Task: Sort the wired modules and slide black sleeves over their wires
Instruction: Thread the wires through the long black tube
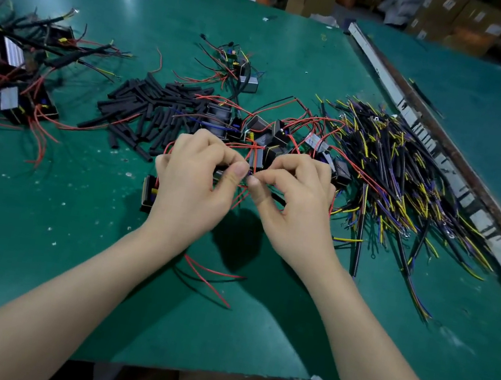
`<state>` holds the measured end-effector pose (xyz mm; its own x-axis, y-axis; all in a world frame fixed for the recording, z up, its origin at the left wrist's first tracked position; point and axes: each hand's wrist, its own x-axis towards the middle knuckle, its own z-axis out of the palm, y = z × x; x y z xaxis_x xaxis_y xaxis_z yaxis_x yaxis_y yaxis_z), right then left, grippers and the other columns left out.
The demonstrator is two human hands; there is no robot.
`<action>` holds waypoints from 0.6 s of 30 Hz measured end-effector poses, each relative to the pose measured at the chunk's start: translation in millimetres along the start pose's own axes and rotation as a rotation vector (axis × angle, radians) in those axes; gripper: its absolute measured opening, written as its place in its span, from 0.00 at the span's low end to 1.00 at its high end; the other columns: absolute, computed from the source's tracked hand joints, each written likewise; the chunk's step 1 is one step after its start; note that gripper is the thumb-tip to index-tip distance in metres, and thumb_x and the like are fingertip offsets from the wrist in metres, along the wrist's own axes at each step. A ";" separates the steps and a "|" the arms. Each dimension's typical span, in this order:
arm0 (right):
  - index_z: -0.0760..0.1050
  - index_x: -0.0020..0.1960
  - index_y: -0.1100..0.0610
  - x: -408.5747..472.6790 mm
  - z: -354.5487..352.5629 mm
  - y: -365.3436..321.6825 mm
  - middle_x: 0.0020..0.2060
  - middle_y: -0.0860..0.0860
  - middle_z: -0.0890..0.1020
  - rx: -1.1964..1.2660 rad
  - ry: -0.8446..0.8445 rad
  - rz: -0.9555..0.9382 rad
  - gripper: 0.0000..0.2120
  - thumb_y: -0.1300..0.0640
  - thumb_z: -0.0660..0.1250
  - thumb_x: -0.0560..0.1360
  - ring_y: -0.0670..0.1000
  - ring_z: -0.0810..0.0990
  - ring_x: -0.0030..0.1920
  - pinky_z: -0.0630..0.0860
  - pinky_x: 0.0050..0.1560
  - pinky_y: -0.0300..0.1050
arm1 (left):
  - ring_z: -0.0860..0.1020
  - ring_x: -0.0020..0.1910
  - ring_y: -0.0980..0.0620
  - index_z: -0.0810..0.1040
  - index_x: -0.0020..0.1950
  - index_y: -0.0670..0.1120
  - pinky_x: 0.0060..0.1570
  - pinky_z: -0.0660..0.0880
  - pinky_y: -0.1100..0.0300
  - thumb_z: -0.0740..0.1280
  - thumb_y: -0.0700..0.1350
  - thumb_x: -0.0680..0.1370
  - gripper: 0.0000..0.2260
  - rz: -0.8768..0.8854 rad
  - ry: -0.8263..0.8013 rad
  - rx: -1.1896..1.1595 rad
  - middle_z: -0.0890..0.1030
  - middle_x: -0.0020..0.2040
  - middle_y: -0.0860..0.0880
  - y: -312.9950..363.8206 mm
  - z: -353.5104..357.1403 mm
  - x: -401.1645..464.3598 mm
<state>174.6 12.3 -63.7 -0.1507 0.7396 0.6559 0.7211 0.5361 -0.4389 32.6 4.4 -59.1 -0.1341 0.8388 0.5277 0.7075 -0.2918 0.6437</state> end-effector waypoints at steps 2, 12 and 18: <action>0.82 0.42 0.57 -0.6 2.8 -2.4 0.45 0.51 0.79 -0.011 0.003 -0.042 0.06 0.54 0.70 0.73 0.54 0.71 0.52 0.60 0.45 0.45 | 0.68 0.50 0.53 0.80 0.44 0.49 0.44 0.54 0.58 0.62 0.51 0.75 0.09 0.018 0.033 0.043 0.70 0.44 0.56 -0.4 0.1 -0.8; 0.82 0.42 0.55 -0.6 -2.7 1.7 0.47 0.50 0.81 -0.238 0.106 -0.179 0.05 0.55 0.70 0.75 0.51 0.69 0.52 0.57 0.47 0.44 | 0.67 0.50 0.46 0.79 0.44 0.46 0.42 0.58 0.53 0.62 0.47 0.75 0.08 0.231 -0.040 0.342 0.75 0.44 0.47 -2.9 2.7 -3.0; 0.84 0.43 0.54 3.5 -5.2 6.2 0.46 0.50 0.80 -0.165 0.166 -0.105 0.07 0.53 0.69 0.75 0.50 0.69 0.51 0.60 0.46 0.45 | 0.67 0.51 0.50 0.81 0.49 0.48 0.43 0.55 0.58 0.60 0.51 0.78 0.12 0.304 -0.126 0.111 0.75 0.46 0.49 -10.2 -3.0 4.0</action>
<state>182.1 16.1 -60.9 -0.1270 0.5992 0.7905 0.8100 0.5226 -0.2660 22.8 9.3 -61.9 0.1764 0.7733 0.6090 0.7742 -0.4911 0.3994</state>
